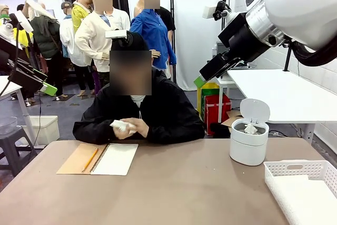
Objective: Sort the paper based on its condition.
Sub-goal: If a person hands you a paper, place it in the Organizing basket , and if it's crumpled, put it in the Trash can.
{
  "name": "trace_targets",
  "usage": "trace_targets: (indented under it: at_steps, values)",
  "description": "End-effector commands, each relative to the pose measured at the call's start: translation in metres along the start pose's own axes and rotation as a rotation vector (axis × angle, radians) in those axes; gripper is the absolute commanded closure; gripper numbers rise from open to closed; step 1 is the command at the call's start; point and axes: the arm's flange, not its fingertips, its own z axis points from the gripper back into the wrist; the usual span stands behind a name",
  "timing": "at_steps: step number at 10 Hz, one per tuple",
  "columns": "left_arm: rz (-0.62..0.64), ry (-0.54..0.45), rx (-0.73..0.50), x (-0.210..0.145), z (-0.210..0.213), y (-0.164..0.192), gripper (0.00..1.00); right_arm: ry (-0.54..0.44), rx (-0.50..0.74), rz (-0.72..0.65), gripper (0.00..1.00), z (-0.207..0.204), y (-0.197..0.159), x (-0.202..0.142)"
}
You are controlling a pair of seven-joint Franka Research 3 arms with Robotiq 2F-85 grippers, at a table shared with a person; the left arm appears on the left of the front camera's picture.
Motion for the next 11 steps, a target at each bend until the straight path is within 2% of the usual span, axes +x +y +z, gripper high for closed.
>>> trace_targets:
  at_steps: [1, 11]
  values:
    - [0.005, -0.001, 0.007, 0.0001, 0.0006, -0.0003, 0.00, 0.001, 0.001, 0.001, 0.00, -0.0007, 0.0002, 0.0001]
    - [0.005, -0.001, 0.007, 0.0001, 0.0006, -0.0003, 0.00, 0.001, 0.001, 0.001, 0.00, -0.0007, 0.0002, 0.0001]
